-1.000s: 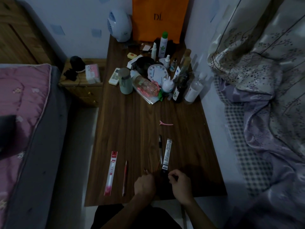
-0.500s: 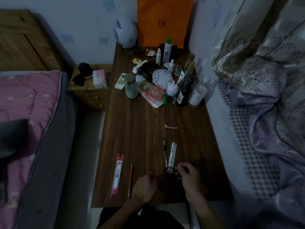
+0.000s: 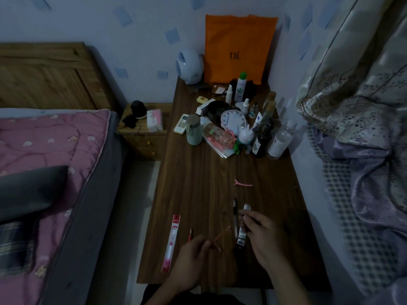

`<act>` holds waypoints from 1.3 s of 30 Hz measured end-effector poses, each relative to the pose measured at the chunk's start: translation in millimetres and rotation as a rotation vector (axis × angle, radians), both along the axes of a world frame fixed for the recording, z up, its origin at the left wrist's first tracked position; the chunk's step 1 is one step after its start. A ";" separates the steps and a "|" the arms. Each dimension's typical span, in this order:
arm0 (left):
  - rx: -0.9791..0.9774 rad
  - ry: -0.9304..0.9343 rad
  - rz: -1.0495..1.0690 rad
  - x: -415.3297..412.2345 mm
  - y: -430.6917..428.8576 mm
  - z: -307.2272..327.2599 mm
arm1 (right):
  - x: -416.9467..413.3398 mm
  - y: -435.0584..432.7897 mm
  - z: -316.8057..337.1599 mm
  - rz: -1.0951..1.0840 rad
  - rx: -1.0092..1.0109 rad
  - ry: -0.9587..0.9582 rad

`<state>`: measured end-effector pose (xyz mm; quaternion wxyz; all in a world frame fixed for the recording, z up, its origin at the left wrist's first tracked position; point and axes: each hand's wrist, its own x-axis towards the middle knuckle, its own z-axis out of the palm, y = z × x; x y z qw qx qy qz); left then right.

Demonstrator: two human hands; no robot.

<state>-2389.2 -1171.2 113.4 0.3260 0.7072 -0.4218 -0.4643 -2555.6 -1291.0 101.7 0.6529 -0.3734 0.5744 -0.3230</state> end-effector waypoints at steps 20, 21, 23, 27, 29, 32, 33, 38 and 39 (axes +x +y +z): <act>-0.165 -0.164 0.108 18.8 -1.2 10.7 | 22.9 2.5 32.4 0.324 -0.242 0.051; -0.164 -0.162 0.102 19.1 -0.8 11.1 | 22.9 3.1 33.0 0.327 -0.242 0.044; -0.181 -0.177 0.095 19.4 0.6 10.8 | 22.6 4.1 33.2 0.328 -0.247 0.043; -0.188 -0.193 0.104 17.6 3.6 10.7 | 21.3 5.4 33.2 0.346 -0.264 0.071; -0.201 -0.194 0.099 18.4 4.7 10.8 | 21.2 6.0 33.8 0.361 -0.288 0.091; -0.205 -0.201 0.091 18.9 5.3 12.2 | 20.6 7.1 36.0 0.395 -0.341 0.125; -0.208 -0.204 0.089 18.5 5.4 12.7 | 20.3 6.9 36.6 0.406 -0.357 0.137; -0.229 -0.197 0.080 18.5 7.6 13.8 | 19.2 7.0 37.1 0.402 -0.324 0.080; -0.231 -0.190 0.077 18.6 8.4 14.0 | 18.8 7.8 37.0 0.401 -0.317 0.067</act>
